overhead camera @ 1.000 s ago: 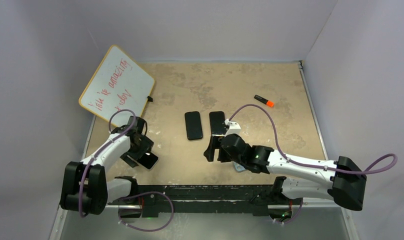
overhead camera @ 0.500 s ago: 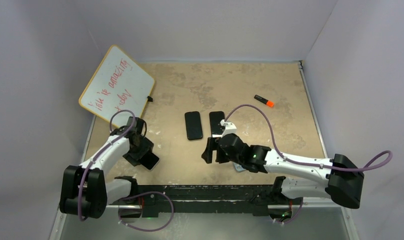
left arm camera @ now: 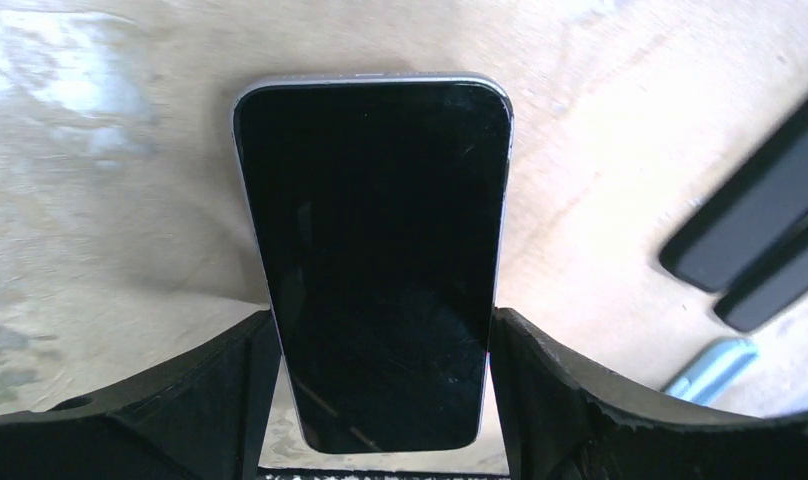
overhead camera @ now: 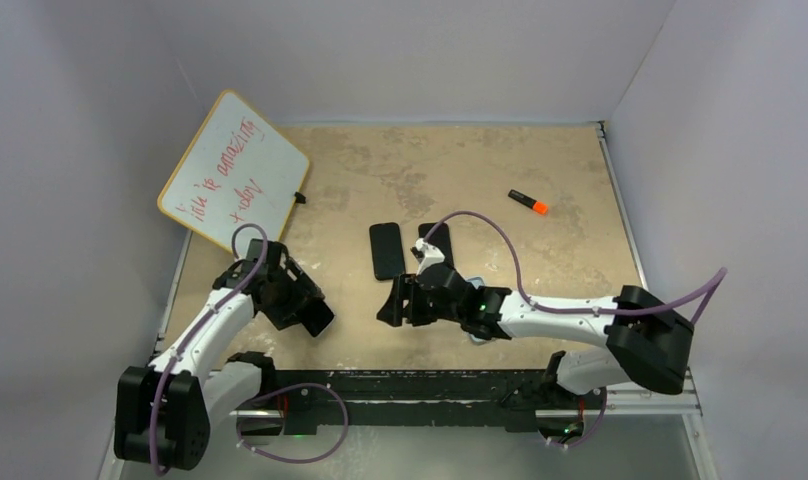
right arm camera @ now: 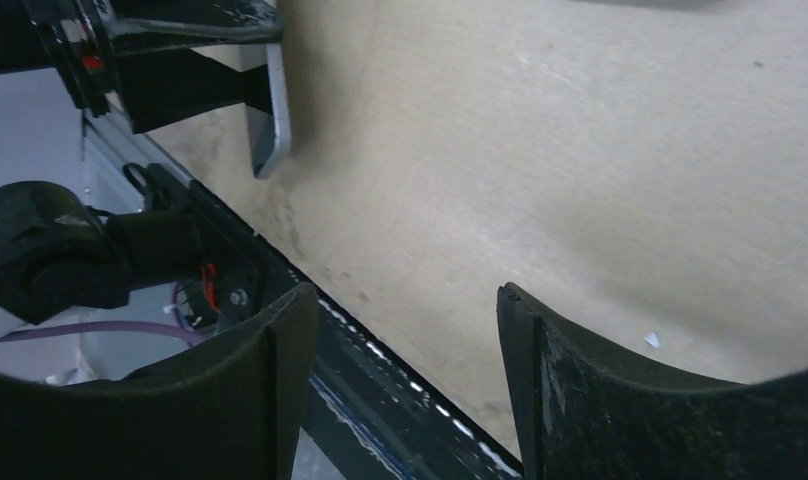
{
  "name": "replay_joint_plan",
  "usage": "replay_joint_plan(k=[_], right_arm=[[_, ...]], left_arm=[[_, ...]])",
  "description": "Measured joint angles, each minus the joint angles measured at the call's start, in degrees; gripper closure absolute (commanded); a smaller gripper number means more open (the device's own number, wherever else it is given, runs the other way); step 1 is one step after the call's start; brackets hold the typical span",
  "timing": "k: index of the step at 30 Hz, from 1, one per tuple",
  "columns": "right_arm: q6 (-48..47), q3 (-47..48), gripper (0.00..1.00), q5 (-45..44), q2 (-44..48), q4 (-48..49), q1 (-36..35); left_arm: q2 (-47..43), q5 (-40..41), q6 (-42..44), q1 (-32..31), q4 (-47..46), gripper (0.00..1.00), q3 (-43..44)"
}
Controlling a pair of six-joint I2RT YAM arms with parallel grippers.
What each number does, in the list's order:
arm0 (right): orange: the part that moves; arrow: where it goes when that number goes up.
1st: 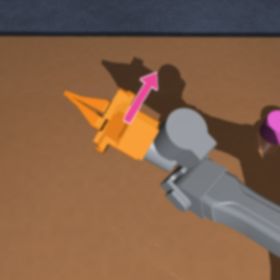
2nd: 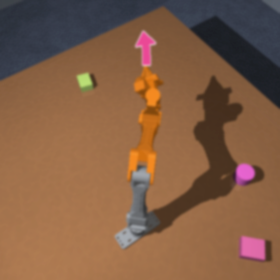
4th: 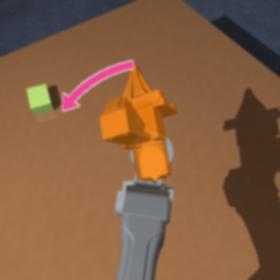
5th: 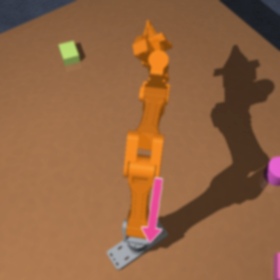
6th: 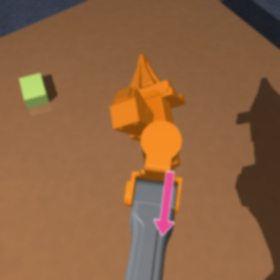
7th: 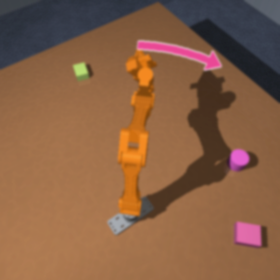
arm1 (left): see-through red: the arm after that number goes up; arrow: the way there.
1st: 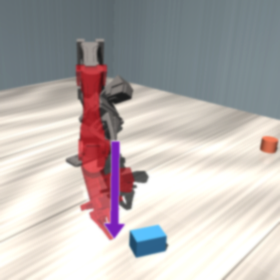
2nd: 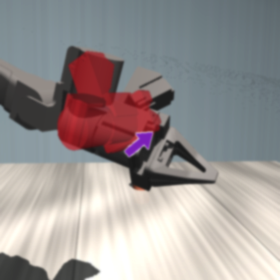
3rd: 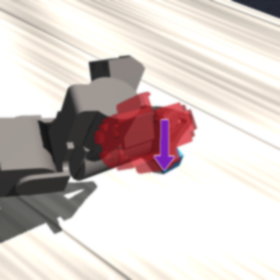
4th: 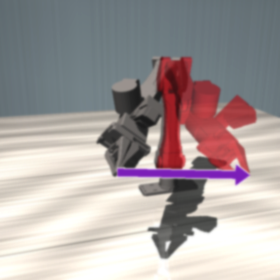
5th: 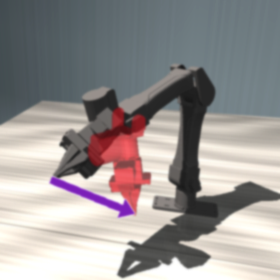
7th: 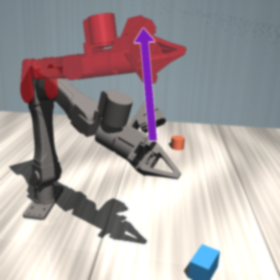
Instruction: Put the phone into the phone case
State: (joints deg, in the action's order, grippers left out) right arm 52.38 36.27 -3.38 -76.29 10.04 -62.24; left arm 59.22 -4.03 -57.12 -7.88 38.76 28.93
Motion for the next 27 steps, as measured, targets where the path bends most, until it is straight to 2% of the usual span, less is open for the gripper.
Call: replay_joint_plan(k=[5,13,20,27], right_arm=[[1.6,3.5,0.42,1.9,-5.2,5.2,0.0],[3.9,11.2,0.47,4.2,-14.3,9.6,0.0],[4.7,16.8,0.53,4.8,-21.0,9.1,-0.1],[5.8,17.9,0.61,6.2,-24.0,8.5,-0.4]], left_arm=[[-3.7,-7.0,2.8,0.0,-4.7,0.71,-2.4],[-7.5,-15.5,4.5,-0.2,-12.2,0.75,-7.8],[-8.0,-19.7,4.9,-0.5,-16.0,0.74,-10.0],[-8.4,-21.5,5.5,-0.5,-17.9,0.74,-10.9]])
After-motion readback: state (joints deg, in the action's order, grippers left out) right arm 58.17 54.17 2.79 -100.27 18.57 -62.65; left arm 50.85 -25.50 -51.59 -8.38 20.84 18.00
